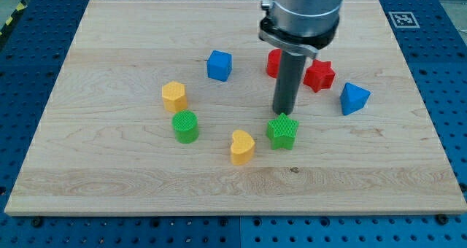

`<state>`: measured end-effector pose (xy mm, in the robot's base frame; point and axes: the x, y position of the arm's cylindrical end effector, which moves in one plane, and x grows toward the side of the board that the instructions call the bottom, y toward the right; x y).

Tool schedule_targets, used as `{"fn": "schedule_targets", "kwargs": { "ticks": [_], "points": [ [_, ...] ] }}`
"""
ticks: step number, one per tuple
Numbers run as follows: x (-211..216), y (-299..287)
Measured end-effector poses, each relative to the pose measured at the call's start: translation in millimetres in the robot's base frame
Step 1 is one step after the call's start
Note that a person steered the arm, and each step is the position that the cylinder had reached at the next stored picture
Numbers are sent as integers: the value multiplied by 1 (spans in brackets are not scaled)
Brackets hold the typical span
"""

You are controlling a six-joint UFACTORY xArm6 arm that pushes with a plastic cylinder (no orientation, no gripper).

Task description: Drag the green star towards bottom right

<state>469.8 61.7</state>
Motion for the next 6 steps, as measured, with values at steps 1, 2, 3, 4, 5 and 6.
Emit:
{"fn": "schedule_targets", "kwargs": {
  "ticks": [1, 2, 3, 4, 5, 6],
  "points": [
    [7, -10],
    [34, -11],
    [52, -20],
    [52, -30],
    [48, -30],
    [50, -30]
  ]
}}
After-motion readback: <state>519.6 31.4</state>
